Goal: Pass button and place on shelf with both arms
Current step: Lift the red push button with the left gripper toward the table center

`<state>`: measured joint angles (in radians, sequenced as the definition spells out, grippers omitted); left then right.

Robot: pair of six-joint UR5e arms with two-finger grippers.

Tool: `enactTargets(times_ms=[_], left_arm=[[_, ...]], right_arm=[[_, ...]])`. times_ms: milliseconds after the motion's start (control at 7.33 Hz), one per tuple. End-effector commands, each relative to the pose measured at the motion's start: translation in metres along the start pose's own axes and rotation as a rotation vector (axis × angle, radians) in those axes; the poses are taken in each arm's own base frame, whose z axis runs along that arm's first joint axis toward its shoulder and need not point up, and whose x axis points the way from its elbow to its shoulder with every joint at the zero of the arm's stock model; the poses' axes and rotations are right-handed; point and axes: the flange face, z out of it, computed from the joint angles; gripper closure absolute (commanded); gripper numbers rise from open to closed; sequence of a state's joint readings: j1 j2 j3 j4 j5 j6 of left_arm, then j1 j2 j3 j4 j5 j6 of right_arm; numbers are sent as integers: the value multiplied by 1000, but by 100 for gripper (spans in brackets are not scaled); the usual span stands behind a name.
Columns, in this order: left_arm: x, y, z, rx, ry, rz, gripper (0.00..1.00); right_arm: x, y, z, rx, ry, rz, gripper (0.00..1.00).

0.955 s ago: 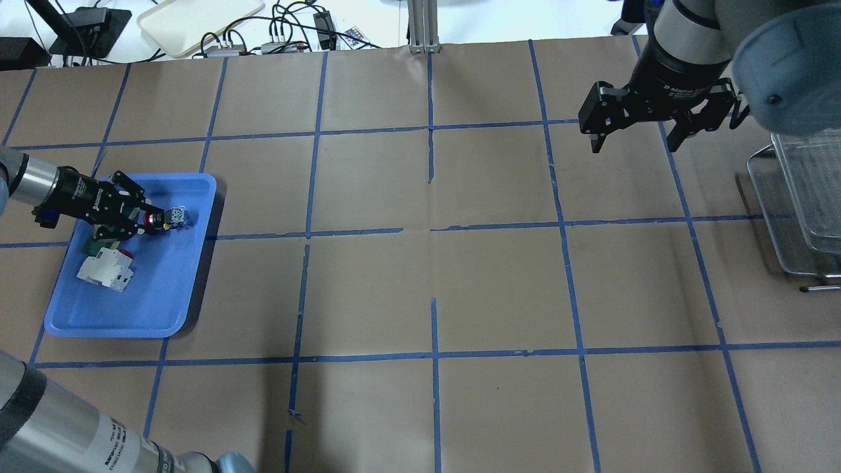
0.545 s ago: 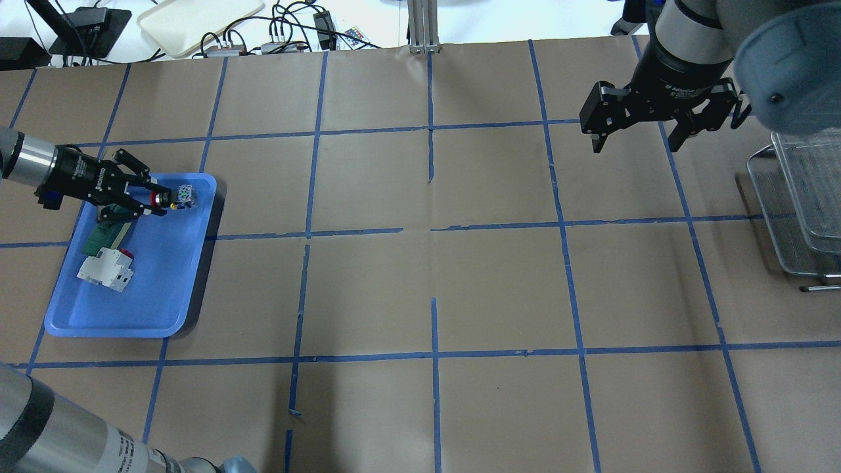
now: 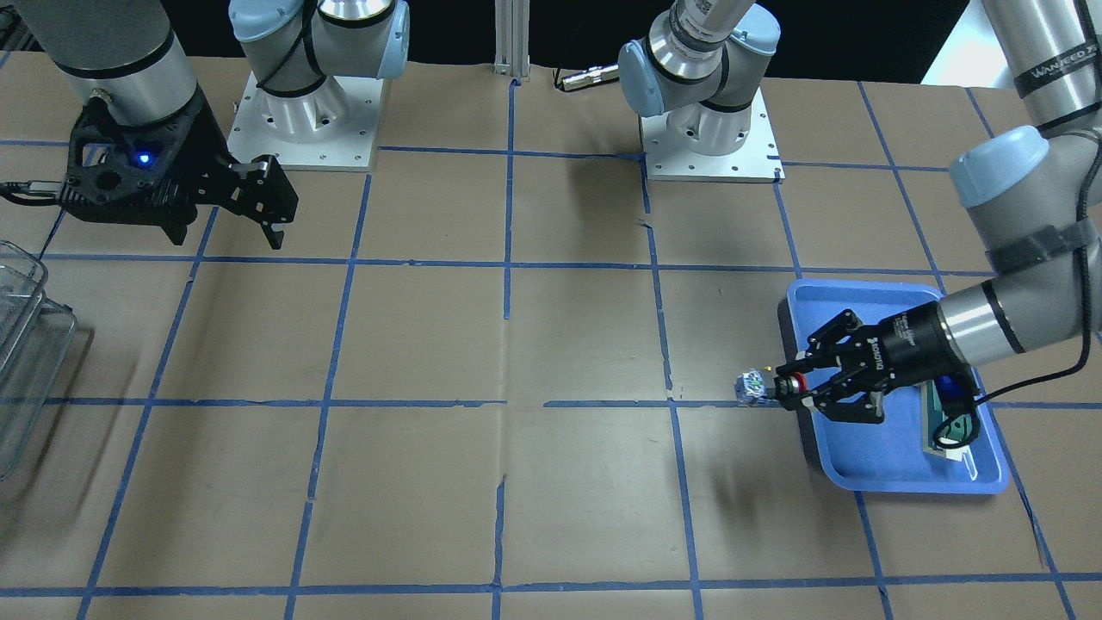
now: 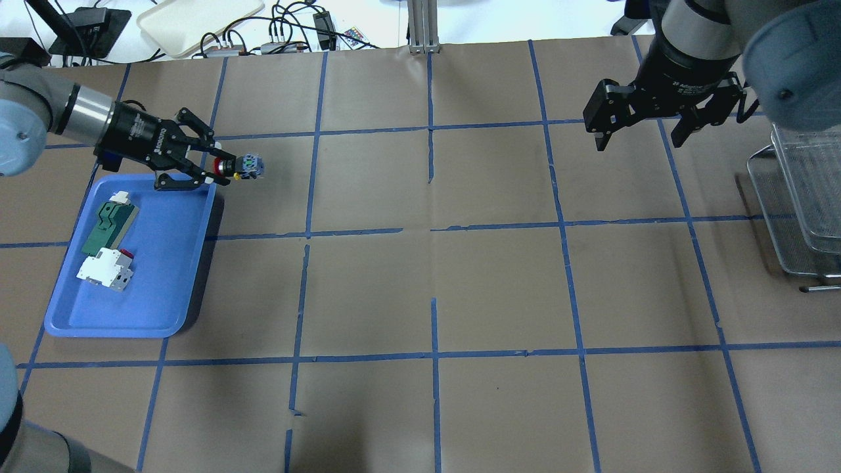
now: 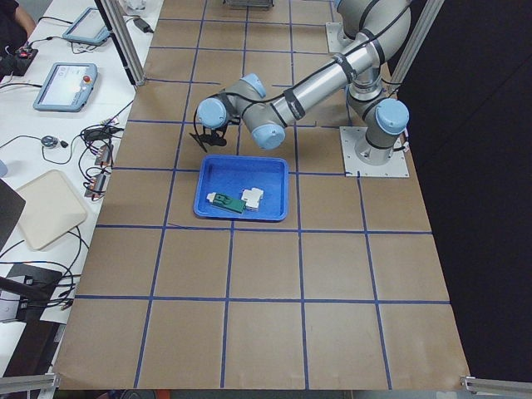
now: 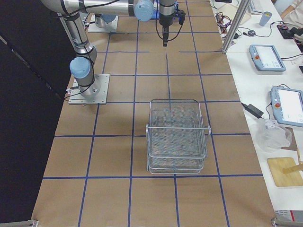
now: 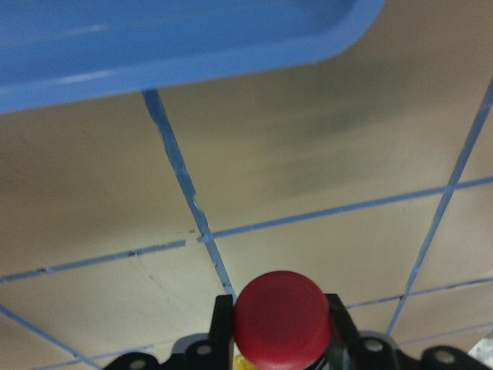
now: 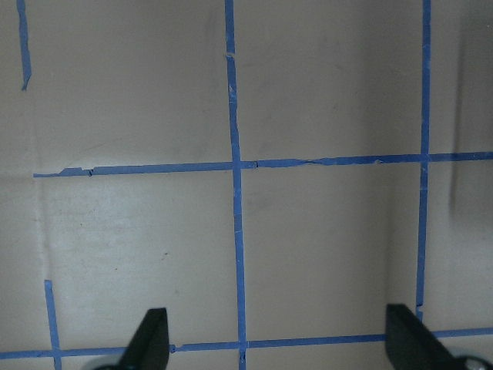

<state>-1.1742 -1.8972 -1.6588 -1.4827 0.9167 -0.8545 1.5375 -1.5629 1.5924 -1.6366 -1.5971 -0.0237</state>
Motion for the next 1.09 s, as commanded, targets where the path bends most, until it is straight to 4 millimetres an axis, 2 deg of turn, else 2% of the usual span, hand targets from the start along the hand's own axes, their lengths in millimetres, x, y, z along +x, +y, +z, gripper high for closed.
enactTargets(times_ms=[0, 136, 273, 409, 545, 818, 955], left_arm=[[13, 108, 48, -31, -60, -42, 100], [16, 153, 73, -40, -93, -51, 100], [17, 185, 91, -83, -93, -65, 100], [18, 210, 100, -79, -90, -64, 100], [21, 235, 99, -131, -45, -78, 100], [18, 253, 108, -154, -53, -68, 100], [15, 265, 114, -151, -65, -60, 100]], right_arm=[[2, 9, -23, 41, 4, -1, 0], [1, 13, -29, 53, 0, -1, 0], [1, 14, -31, 56, -3, -1, 0], [1, 14, -29, 51, -3, -1, 0], [0, 15, -31, 54, -9, -2, 0], [-8, 17, -25, 41, -69, -95, 0], [-7, 16, -28, 58, -53, -301, 0]])
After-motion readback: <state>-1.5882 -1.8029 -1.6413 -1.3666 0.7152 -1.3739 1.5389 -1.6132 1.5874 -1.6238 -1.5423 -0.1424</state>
